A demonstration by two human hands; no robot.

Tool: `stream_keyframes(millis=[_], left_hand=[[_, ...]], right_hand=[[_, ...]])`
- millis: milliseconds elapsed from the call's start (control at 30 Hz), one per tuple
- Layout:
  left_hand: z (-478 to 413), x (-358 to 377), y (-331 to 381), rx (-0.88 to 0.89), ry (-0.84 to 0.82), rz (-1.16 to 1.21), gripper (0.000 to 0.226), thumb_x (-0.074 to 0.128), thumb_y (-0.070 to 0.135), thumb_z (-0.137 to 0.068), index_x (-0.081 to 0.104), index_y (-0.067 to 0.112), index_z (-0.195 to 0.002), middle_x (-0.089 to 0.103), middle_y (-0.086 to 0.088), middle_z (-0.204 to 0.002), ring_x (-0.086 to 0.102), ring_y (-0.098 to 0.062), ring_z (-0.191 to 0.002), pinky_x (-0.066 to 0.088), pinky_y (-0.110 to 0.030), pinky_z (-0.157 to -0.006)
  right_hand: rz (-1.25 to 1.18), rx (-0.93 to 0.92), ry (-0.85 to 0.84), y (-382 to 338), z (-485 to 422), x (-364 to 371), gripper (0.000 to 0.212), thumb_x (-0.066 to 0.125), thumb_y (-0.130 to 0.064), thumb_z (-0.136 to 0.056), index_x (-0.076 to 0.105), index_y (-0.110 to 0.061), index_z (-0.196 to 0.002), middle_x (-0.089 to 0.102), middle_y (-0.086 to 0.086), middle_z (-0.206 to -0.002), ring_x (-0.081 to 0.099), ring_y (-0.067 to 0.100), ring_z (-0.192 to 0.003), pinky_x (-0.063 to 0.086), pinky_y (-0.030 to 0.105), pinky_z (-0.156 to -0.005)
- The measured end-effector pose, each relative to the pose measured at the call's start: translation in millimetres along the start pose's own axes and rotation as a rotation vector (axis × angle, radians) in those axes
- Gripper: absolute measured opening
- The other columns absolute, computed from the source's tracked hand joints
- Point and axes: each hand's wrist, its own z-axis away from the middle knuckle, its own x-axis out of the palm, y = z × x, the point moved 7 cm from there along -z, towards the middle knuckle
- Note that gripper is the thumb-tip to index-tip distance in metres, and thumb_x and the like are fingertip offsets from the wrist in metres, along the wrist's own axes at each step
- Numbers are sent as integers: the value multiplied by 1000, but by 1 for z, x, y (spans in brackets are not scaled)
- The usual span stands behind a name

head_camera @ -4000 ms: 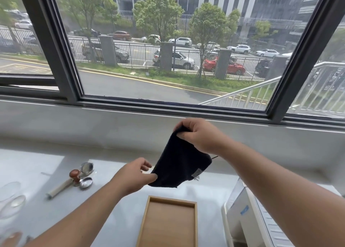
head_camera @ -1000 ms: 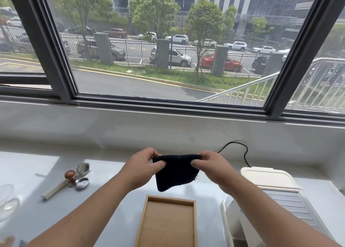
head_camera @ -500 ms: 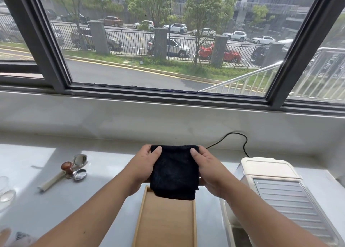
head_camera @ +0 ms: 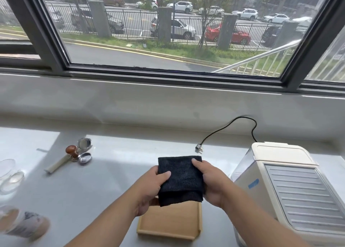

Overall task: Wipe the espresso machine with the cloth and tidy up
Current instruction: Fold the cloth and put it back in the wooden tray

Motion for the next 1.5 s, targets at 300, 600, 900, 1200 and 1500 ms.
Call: stream_keyframes(millis=[300,600,900,1200,1500], left_hand=[[-24,-16,-27,77,176,-234,11,54,41,-104,61,36,-110,73,1,-111,75,-29,-91,59,-33,-54],[-49,-25,-56,156,243,-566,34,48,56,-101,57,40,-130,68,9,-131,66,-17,-117,59,-43,-93],[-68,-28,-85,142,251,-726,44,43,54,-103,36,50,-146,64,14,-122,65,-19,-109,57,-39,-89],[-82,-44,-110,108,311,-799,43,46,49,-105,45,35,-145,68,5,-133,65,-20,-109,52,-33,-82],[-93,-45,-113,125,367,-885,37,53,50,-103,54,31,-135,71,1,-124,66,-25,-109,47,-32,-80]], right_hand=[[443,-4,57,42,-7,-19,27,54,-21,-106,58,-40,-125,74,12,-115,77,28,-75,60,40,-56],[597,-86,135,60,-21,-43,12,60,-29,-103,71,-29,-108,74,9,-83,65,18,-53,48,30,-44],[742,-83,173,89,-37,-51,16,57,-31,-104,64,-34,-118,76,4,-98,76,25,-82,66,43,-62],[880,-73,194,111,-59,-57,17,56,-29,-103,63,-31,-119,72,3,-91,73,23,-81,65,43,-68],[959,-115,261,119,-69,-70,5,59,-35,-100,63,-37,-99,70,0,-82,71,19,-75,64,47,-72]])
